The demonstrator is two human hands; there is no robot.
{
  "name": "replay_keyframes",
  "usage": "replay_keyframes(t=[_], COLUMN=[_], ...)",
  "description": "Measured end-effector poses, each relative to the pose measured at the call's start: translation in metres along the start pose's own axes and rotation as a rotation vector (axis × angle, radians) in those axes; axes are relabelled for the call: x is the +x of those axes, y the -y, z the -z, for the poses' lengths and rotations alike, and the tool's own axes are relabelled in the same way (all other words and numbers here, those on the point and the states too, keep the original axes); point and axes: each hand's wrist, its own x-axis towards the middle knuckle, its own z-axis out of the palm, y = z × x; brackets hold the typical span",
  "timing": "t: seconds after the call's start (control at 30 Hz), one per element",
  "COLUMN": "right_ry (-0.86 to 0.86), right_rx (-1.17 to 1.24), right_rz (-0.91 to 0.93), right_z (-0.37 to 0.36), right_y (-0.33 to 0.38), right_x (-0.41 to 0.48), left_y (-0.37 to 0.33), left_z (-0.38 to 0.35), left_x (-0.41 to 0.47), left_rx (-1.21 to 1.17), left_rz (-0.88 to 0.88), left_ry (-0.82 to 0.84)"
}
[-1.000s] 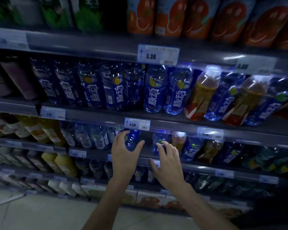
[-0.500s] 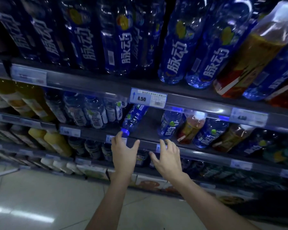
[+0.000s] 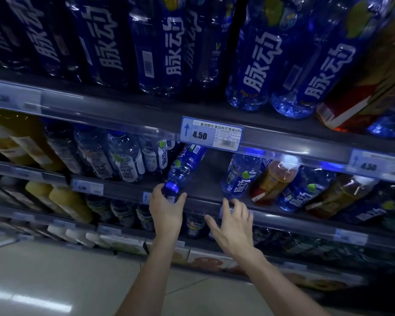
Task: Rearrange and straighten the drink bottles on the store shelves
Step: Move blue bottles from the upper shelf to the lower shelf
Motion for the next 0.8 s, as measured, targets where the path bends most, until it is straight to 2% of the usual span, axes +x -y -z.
replay_keyframes(t=[0.13,0.33,0.53,0.67,0.8], right_ry=[-0.004,-0.002,0.026,0.045,0.052], right_rx=[-0.015,-0.067,-0.074,-0.063,-0.050], right_rz=[0.014,0.069,0.101,0.114,0.121], right_z=[0.003,0.014,0.020,0.020,0.019], right_y=[-0.001,-0.006,-0.012,-0.015,-0.018], right_x=[0.001,0.003,0.004,0.005,0.005], left_y=[-0.002,-0.003,-0.001,-0.001,-0.012], left_z=[-0.002,-0.005,0.004,0.013,0.020], left_x=[0.006,-0.003,-0.024,-0.029,-0.035], left_rx=[-0.031,-0.071,-0.112,-0.145,-0.165], left_rz=[0.013,0.025,-0.105,-0.103,-0.189], left_ry=[-0.077,-0.096,-0.188,-0.226,-0.303])
